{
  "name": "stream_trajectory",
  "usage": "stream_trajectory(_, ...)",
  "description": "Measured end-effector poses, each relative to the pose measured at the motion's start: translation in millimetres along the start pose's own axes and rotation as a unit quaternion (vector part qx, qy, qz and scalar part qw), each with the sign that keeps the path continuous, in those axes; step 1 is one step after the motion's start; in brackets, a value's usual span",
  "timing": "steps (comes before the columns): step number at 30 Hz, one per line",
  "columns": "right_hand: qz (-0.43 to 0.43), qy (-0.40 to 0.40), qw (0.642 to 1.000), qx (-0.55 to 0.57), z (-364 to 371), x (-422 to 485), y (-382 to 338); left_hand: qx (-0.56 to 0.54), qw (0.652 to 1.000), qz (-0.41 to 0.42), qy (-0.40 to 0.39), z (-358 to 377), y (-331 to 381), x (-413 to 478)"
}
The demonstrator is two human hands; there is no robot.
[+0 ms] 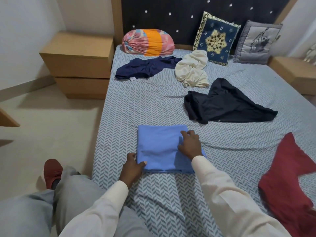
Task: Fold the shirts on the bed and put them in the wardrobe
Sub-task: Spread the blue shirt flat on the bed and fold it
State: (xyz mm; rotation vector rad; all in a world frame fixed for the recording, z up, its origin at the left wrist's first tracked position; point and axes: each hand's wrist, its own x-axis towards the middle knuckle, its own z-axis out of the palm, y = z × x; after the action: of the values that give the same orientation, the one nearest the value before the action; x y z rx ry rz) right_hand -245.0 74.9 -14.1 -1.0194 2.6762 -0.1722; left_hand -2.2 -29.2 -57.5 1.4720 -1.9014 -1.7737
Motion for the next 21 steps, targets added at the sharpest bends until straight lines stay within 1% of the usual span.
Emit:
stream_trajectory(1,-0.035,0.012,0.999,0.000,1.3,0.6,-9.7,-0.023,1.000,-0.019,-0.003,1.0,-0.3,1.5)
stream_trajectory(2,-0.077,0.005,0.997,0.005,4.6,1.0,-22.4,-0.046,0.998,-0.031,-0.007,0.4,-0.7,2.0)
stream_trajectory(4,-0.148,-0.042,0.988,-0.011,14.0,0.9,-49.1,-0.084,0.995,-0.044,-0.014,-1.3,1.3,0.5)
stream_trajectory(6,-0.163,-0.092,0.981,-0.047,25.2,2.0,-74.1,-0.095,0.994,-0.044,-0.007,-10.6,1.2,-0.6)
stream_trajectory(9,-0.156,-0.103,0.981,-0.048,31.0,6.3,-102.6,-0.082,0.996,-0.035,0.020,-44.8,5.7,4.0)
stream_trajectory(12,-0.192,-0.119,0.974,-0.023,32.2,13.9,-123.7,-0.040,0.996,-0.035,0.066,-104.7,9.9,17.1)
stream_trajectory(14,-0.232,-0.145,0.962,-0.001,31.9,16.6,-133.1,-0.013,0.993,-0.036,0.114,-146.7,9.0,24.9)
stream_trajectory(15,-0.248,-0.157,0.956,0.007,31.4,17.3,-134.5,0.018,0.988,-0.031,0.149,-163.8,6.9,28.6)
stream_trajectory(17,-0.273,-0.159,0.949,0.002,34.9,23.5,-128.8,0.127,0.969,-0.014,0.211,-181.6,1.3,30.4)
stream_trajectory(18,-0.284,-0.152,0.947,-0.007,42.4,32.9,-120.5,0.172,0.959,-0.002,0.224,-180.5,-1.1,27.3)
stream_trajectory(19,-0.287,-0.146,0.947,-0.013,49.3,44.5,-109.5,0.186,0.959,0.019,0.215,-171.8,-2.6,23.4)
stream_trajectory(21,-0.276,-0.155,0.948,-0.031,42.4,52.8,-93.1,0.205,0.964,0.095,0.140,-141.2,-5.8,5.0)
